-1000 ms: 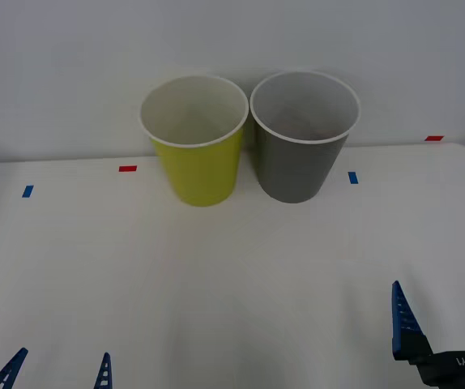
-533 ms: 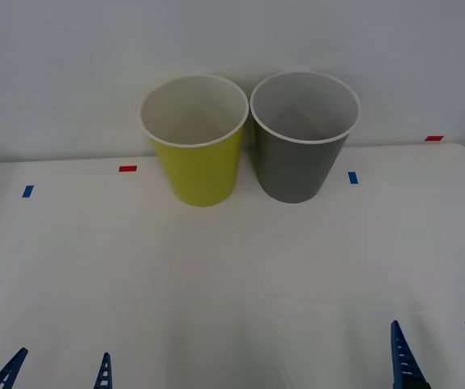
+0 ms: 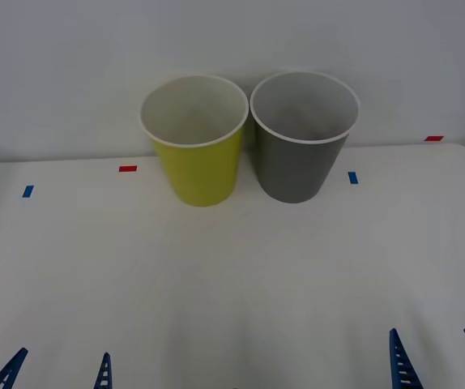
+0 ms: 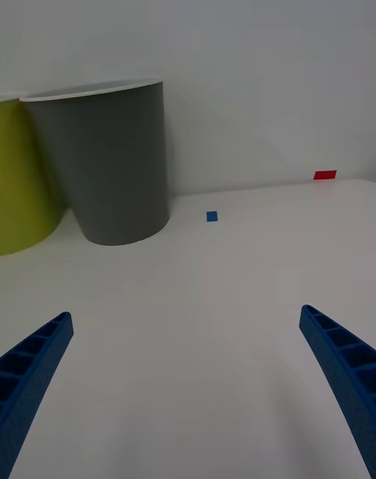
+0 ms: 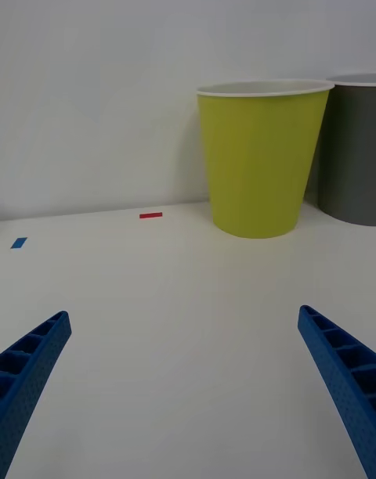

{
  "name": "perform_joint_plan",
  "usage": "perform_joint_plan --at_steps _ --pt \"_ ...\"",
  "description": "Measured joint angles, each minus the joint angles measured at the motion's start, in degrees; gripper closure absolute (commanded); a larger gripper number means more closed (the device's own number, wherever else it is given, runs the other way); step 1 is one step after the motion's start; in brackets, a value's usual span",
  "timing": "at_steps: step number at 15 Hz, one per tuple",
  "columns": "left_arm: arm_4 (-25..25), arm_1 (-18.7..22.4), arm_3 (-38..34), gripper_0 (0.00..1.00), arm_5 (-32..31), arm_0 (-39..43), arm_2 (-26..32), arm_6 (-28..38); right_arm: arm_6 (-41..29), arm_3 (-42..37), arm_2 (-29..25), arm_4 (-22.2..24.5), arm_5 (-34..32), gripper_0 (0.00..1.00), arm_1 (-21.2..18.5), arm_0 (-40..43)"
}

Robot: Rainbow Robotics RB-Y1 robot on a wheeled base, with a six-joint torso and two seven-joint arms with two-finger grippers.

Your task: Put cans in the gray bin and PET bottles in the light green bin.

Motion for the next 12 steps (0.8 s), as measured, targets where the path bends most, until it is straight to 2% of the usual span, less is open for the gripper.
perform_joint_plan --at_steps 12 --pt "0.00 0.00 0.00 0.00 0.00 0.00 0.00 0.00 0.00 0.00 -0.01 0.00 0.00 0.00 0.01 0.00"
